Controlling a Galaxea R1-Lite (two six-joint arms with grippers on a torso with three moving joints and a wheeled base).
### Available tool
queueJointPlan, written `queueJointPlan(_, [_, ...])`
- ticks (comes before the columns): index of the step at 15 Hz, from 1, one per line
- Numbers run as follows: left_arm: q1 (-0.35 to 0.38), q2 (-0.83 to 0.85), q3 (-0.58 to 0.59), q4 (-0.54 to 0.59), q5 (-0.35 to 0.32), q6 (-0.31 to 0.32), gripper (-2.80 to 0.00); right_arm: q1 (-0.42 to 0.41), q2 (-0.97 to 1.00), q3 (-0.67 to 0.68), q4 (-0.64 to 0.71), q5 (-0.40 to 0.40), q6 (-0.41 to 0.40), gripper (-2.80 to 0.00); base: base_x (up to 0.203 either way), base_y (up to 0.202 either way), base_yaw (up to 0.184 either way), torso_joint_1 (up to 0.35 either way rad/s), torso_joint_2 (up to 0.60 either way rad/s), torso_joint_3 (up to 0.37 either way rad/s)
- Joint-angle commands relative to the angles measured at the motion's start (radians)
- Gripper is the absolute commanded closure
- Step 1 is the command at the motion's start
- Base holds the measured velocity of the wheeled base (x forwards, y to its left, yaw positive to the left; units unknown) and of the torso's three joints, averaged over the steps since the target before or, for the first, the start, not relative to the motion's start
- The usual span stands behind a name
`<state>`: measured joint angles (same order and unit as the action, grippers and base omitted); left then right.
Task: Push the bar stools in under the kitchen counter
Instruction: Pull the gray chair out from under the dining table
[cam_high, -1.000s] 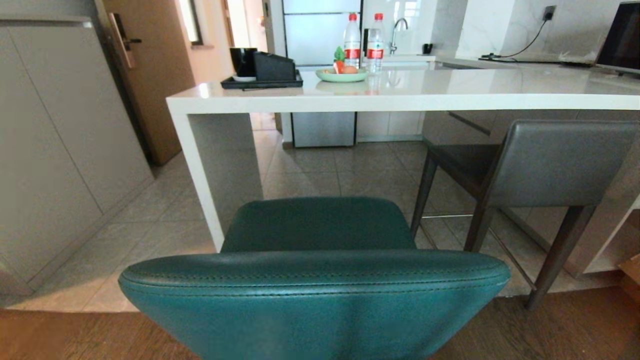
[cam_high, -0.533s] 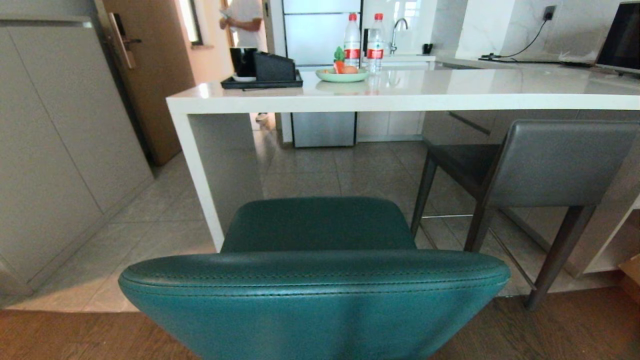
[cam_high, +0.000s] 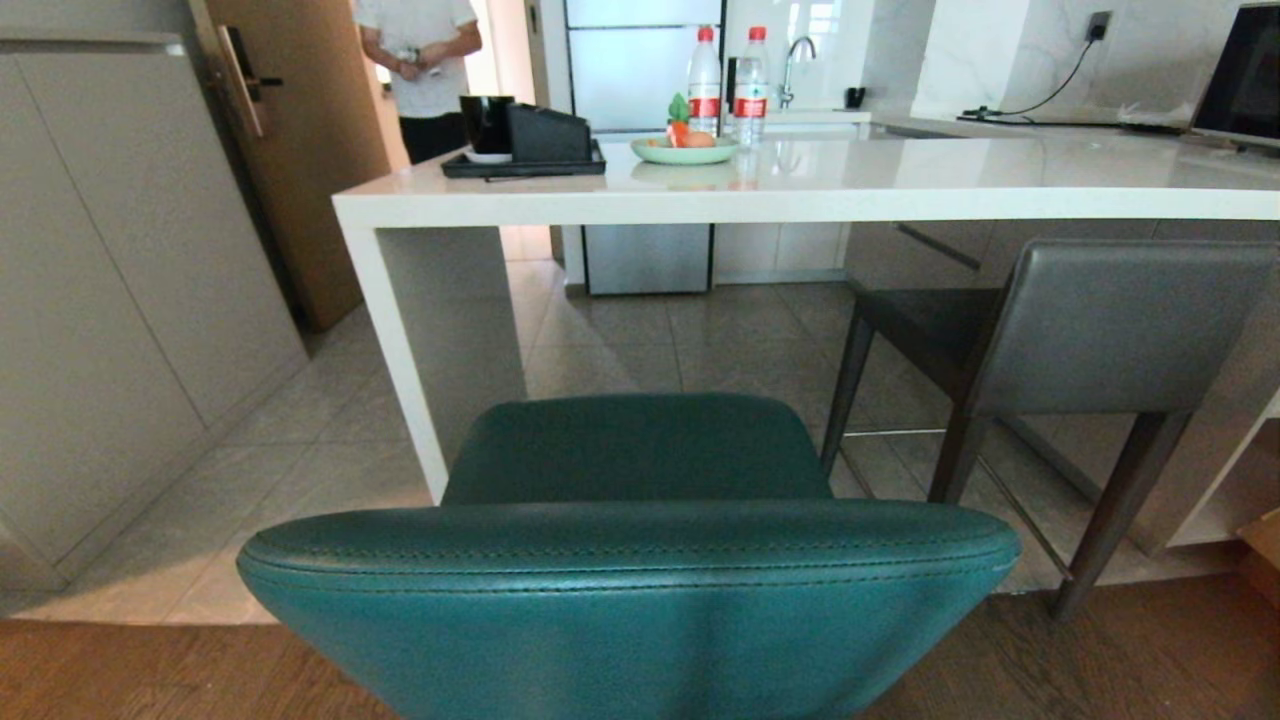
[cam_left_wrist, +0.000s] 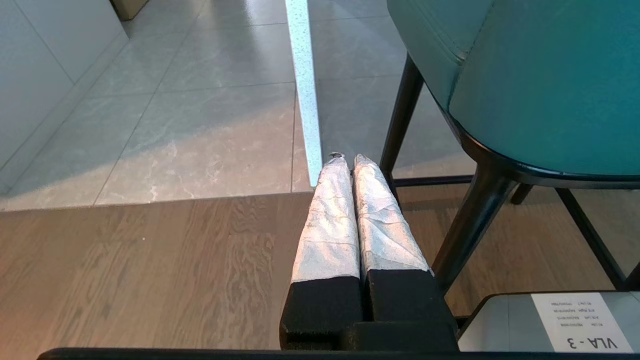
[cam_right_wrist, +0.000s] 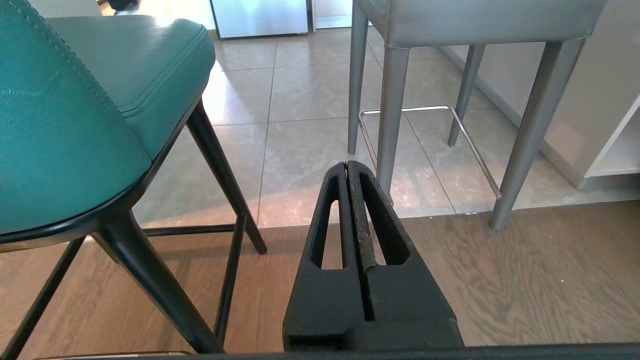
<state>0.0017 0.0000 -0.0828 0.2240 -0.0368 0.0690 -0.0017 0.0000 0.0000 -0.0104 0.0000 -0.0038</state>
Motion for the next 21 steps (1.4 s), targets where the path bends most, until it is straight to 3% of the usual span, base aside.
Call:
queueJointPlan(1, [-0.002,0.000,0.000,0.001,0.002,0.000,0.00,0.000,0.000,0.002,0.000,0.000,-0.001,0.00,0.000,0.000,0.000,0.000,0.00,0.000])
queueJointPlan(8, [0.001,0.000,0.000,0.001,0.000,0.002,0.00,0.000,0.000,0.002,0.000,0.000,-0.001,0.00,-0.009,0.000,0.000,0.001,0.00,0.001])
queueJointPlan(15, [0.001,0.000,0.000,0.001,0.000,0.000,0.00,0.000,0.000,0.002,0.000,0.000,-0.001,0.00,-0.191,0.000,-0.002,0.000,0.00,0.002])
queueJointPlan(21, [0.000,0.000,0.000,0.001,0.001,0.000,0.00,0.000,0.000,0.002,0.000,0.000,-0.001,0.00,-0.012,0.000,-0.002,-0.001,0.00,0.001])
